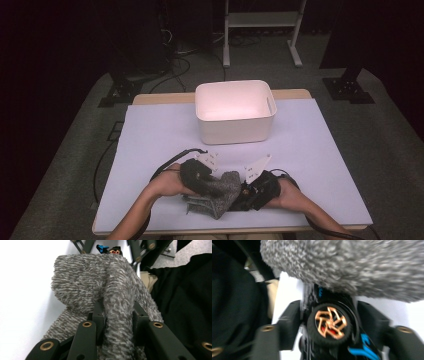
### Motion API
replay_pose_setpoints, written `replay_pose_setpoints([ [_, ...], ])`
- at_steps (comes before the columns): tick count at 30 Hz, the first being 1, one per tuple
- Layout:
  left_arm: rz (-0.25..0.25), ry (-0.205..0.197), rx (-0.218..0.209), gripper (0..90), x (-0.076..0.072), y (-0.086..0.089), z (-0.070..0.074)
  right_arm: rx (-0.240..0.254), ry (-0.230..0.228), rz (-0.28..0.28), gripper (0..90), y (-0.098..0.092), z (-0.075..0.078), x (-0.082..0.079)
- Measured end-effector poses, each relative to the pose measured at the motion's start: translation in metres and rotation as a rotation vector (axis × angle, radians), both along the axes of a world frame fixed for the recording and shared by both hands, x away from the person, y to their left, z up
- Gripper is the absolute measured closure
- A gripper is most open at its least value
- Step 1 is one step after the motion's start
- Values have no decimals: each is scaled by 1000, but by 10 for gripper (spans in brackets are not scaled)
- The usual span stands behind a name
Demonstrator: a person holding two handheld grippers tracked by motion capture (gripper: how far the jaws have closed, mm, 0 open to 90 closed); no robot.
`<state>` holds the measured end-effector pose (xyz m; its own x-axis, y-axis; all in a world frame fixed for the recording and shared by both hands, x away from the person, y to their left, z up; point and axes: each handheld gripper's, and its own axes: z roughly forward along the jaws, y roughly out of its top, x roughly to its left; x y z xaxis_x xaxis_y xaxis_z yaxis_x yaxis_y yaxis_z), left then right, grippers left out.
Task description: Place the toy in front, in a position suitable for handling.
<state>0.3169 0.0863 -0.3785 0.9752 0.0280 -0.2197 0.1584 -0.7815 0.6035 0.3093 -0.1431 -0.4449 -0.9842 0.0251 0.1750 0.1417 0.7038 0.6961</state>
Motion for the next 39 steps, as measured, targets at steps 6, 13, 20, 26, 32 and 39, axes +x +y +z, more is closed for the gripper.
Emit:
replay_pose_setpoints([
  [6,-15,15,-23,736,-3,1,0,-3,6,27,560,0,-1,-5],
  [13,20,-65,0,743,4,-2,10,10,-78,-38,564,-4,4,2],
  [20,55,-131,61,743,20,-13,11,3,-128,-88,564,-6,5,21],
  [26,48,-122,49,749,22,-15,7,22,-73,-110,511,-10,-2,24],
  [32,52,-131,49,748,21,-14,7,37,-81,-151,478,-27,4,21],
  [39,48,-130,42,751,21,-17,9,33,-106,-171,559,-35,3,13],
])
